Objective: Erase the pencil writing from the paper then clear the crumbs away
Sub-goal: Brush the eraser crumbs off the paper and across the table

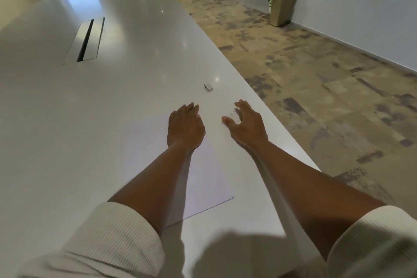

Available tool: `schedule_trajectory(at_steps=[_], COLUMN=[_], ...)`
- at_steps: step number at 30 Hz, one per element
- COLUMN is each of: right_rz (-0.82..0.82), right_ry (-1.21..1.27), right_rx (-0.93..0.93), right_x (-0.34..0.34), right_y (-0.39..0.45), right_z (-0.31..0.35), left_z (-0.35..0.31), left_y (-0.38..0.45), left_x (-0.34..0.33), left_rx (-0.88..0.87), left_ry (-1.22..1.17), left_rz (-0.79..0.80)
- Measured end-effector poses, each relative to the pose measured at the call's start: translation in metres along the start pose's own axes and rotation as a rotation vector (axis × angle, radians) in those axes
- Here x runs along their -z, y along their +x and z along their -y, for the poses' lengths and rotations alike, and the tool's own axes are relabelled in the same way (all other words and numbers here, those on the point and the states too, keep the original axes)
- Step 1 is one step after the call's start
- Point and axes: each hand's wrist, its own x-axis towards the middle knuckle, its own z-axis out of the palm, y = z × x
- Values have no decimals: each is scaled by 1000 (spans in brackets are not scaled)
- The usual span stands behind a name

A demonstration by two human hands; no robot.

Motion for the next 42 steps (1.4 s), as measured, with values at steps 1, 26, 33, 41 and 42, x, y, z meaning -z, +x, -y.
schedule_trajectory(at_steps=[1,26,33,41,42], right_rz=[41,-33,27,-112,-135], right_ry=[-12,176,-242,-197,-272], right_rx=[4,-48,-14,-11,64], right_x=[2,15,7,-2,-5], right_y=[0,0,-6,-3,-6], right_z=[0,-6,1,-3,-1], left_z=[0,0,-2,1,1], left_y=[0,0,-1,0,1], left_x=[0,2,1,1,1], left_rx=[2,17,21,9,6], left_ry=[1,5,11,-3,1], left_rz=[0,29,20,0,-2])
